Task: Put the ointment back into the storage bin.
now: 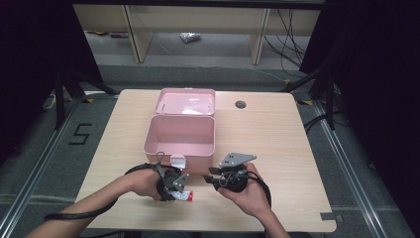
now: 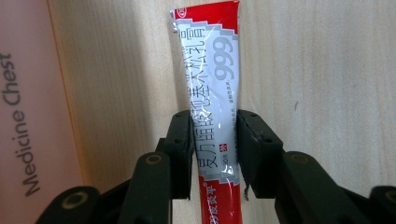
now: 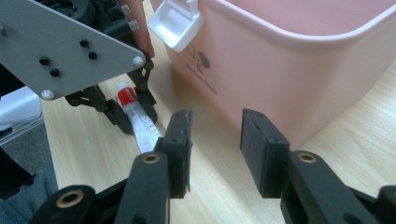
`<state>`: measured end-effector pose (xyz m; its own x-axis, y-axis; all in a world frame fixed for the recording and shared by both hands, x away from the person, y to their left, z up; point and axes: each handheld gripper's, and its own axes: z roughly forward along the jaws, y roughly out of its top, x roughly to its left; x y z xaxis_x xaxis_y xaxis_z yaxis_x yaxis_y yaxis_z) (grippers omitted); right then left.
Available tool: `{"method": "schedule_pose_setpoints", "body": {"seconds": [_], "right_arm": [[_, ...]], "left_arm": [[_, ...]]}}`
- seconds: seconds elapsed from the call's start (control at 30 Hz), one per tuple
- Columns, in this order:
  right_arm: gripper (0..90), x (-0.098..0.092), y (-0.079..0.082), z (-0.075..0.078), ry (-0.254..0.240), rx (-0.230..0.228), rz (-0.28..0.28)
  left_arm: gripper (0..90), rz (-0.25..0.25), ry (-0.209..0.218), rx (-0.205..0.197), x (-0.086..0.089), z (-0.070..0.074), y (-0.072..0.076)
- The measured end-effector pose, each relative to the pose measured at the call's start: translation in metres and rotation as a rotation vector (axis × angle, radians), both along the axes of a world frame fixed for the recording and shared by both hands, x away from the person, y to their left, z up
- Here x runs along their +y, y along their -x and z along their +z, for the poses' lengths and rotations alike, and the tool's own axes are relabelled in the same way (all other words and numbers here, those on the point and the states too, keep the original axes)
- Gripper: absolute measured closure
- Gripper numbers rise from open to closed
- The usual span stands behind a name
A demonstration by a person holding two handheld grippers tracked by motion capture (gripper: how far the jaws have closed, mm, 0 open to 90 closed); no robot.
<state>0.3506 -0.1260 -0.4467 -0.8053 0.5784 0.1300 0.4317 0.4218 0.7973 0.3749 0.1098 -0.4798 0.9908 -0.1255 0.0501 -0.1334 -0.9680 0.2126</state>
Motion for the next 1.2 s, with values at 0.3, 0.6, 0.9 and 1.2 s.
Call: {"method": "schedule_pose_setpoints", "body": {"seconds": [0.3,0.6,0.9,1.2], "right_arm": [[64.6,0.001,0.000,0.000,-0.004,0.012,-0.005],[64.7,-0.001,-0.001,-0.001,-0.002,0.004,-0.002],[64.7,-0.002,-0.001,-0.002,-0.002,0.012,-0.010],[77.5,-0.002,-0.001,-0.002,0.020,-0.013,0.002]], "left_arm": [[69.6,-0.009,-0.010,0.025,-0.001,0.000,-0.001],[70.3,0.010,0.018,0.048,0.000,-0.001,0.003],[70.5,0.009,0.030,0.039,0.003,0.002,0.005],[70.5,0.029,0.059,0.037,0.010,0.014,0.008]]}}
